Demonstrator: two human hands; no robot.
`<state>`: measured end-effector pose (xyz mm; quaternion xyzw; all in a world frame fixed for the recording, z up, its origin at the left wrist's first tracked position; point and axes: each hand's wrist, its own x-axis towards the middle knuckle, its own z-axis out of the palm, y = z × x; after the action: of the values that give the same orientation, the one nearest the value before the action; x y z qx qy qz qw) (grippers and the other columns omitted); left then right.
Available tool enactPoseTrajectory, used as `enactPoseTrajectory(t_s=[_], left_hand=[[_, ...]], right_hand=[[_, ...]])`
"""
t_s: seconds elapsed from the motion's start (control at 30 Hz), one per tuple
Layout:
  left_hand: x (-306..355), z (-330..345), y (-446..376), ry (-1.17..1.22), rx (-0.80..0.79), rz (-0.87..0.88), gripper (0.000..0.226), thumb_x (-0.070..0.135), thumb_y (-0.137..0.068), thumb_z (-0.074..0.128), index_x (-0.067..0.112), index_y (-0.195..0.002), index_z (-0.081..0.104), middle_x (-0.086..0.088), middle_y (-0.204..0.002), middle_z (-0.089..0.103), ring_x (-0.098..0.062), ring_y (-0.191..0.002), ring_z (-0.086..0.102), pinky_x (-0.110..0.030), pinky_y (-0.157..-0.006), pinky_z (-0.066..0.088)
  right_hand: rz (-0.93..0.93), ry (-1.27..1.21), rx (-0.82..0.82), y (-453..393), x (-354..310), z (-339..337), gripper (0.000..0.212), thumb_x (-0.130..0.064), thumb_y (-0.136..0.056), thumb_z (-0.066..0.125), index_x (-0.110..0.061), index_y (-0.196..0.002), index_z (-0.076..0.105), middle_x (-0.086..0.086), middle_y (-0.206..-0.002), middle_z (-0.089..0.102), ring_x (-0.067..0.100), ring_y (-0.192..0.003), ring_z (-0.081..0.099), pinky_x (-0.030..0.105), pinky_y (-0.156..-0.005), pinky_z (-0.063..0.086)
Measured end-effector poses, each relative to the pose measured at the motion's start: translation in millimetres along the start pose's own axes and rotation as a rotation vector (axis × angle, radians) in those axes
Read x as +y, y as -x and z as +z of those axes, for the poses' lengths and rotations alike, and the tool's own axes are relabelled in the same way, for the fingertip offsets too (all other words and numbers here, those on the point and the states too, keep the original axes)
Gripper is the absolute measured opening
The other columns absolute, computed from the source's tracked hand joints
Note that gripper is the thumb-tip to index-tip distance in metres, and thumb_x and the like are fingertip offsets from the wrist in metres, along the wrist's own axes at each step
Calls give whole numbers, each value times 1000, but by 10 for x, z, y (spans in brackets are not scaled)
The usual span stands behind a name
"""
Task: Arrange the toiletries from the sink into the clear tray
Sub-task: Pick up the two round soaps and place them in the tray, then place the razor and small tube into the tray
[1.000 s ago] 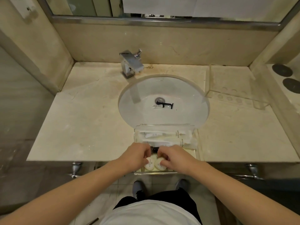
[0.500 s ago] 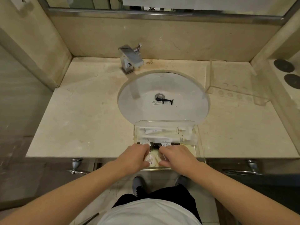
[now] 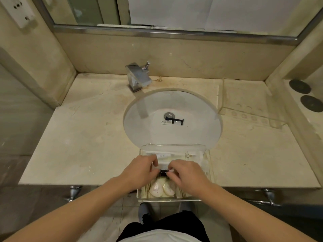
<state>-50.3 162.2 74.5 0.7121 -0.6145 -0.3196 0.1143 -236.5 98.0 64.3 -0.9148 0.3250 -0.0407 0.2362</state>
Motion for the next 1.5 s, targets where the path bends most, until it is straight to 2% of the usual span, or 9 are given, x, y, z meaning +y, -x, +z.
enactPoseTrajectory(t_s=[0.17, 0.37, 0.53, 0.67, 0.73, 0.9, 1.0, 1.13, 1.5], left_hand=[[53, -301, -471, 146, 115, -105, 12, 22, -87, 62, 13, -95, 63, 4, -65, 61, -8, -59, 54, -24, -61, 41], [-35, -449, -1246, 144, 155, -198, 15, 18, -86, 62, 8, -95, 67, -6, -82, 65, -23, -81, 58, -26, -71, 41], [-231, -314, -1884, -8, 27, -238, 25, 24, -88, 60, 8, -106, 68, -12, -118, 62, -29, -108, 60, -33, -91, 45], [-387, -115, -2303, -141, -137, -251, 25, 27, -90, 56, 7, -99, 67, -18, -126, 56, -33, -112, 57, -36, -98, 46], [-460, 5, -2486, -185, -189, -268, 35, 28, -90, 55, 2, -111, 66, -17, -131, 52, -34, -117, 54, -39, -101, 44], [-538, 280, -2867, -272, -325, -192, 47, 26, -91, 54, 26, -138, 47, -6, -157, 26, -31, -139, 32, -44, -112, 33], [-539, 356, -2937, -336, -310, -166, 45, 20, -93, 50, 27, -137, 48, -3, -153, 32, -29, -136, 32, -42, -104, 38], [-564, 474, -3054, -463, -226, -113, 32, 14, -92, 47, 21, -121, 59, -7, -129, 48, -31, -117, 44, -40, -90, 46], [-585, 493, -3075, -274, -65, -215, 27, 8, -85, 49, 12, -111, 48, -11, -103, 62, -32, -85, 52, -34, -67, 37]], right_hand=[[211, -86, 110, -429, 281, -287, 16, -26, -93, 52, -18, -94, 66, -4, -87, 69, 15, -77, 61, 31, -71, 50], [394, -93, 69, -1076, 911, -366, 17, -20, -89, 53, -15, -94, 68, 6, -100, 65, 26, -93, 60, 36, -77, 49], [443, -33, -178, -1479, 1371, -237, 30, -26, -92, 52, -15, -117, 64, 10, -131, 49, 30, -121, 46, 42, -98, 44], [434, 2, -326, -1762, 1638, -71, 39, -28, -93, 51, -11, -128, 56, 10, -144, 38, 32, -128, 39, 43, -104, 39], [417, 11, -382, -1901, 1757, 35, 42, -28, -94, 48, -12, -133, 51, 8, -151, 30, 32, -132, 35, 41, -105, 38], [390, 44, -507, -2201, 2019, 239, 41, -29, -94, 45, -15, -133, 48, 3, -162, 5, 32, -141, 20, 44, -106, 36], [381, 76, -554, -2254, 2071, 342, 38, -28, -93, 44, -14, -127, 51, 5, -161, 11, 33, -138, 21, 45, -102, 37], [362, 97, -393, -2228, 2167, 481, 28, -20, -91, 41, -10, -110, 59, 5, -134, 42, 29, -117, 37, 39, -89, 45], [456, -92, -271, -2120, 2234, 494, 26, -11, -93, 40, -4, -103, 63, 11, -114, 48, 32, -98, 53, 43, -88, 49]])
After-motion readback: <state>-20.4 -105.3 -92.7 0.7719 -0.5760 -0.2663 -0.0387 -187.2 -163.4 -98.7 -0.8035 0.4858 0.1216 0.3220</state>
